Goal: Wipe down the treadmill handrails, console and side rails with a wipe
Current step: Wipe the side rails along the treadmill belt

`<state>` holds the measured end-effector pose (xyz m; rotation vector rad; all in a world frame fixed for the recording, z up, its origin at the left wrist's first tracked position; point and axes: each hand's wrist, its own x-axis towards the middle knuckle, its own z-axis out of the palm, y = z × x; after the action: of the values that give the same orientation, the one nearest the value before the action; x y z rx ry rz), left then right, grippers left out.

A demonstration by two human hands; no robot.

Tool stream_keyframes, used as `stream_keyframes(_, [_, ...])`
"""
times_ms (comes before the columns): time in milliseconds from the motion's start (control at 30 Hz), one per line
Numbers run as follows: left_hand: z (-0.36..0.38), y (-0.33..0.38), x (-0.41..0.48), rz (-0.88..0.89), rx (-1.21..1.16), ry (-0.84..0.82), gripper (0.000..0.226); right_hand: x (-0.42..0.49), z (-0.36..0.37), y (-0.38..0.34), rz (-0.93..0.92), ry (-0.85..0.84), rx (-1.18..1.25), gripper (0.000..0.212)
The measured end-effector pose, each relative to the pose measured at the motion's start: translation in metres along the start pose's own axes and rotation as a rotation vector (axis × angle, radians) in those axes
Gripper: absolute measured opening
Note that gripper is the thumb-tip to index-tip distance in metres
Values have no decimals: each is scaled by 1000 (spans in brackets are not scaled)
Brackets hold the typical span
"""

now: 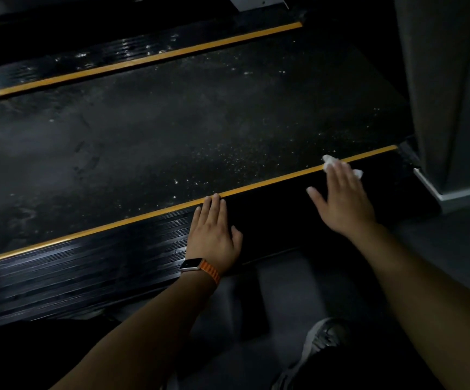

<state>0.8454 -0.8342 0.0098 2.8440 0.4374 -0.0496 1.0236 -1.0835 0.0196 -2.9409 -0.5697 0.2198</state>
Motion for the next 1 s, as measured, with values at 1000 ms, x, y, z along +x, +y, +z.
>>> stream_keyframes(1000, [-4,3,0,-3,6,-3,81,-79,45,-23,-318,202,-63,87])
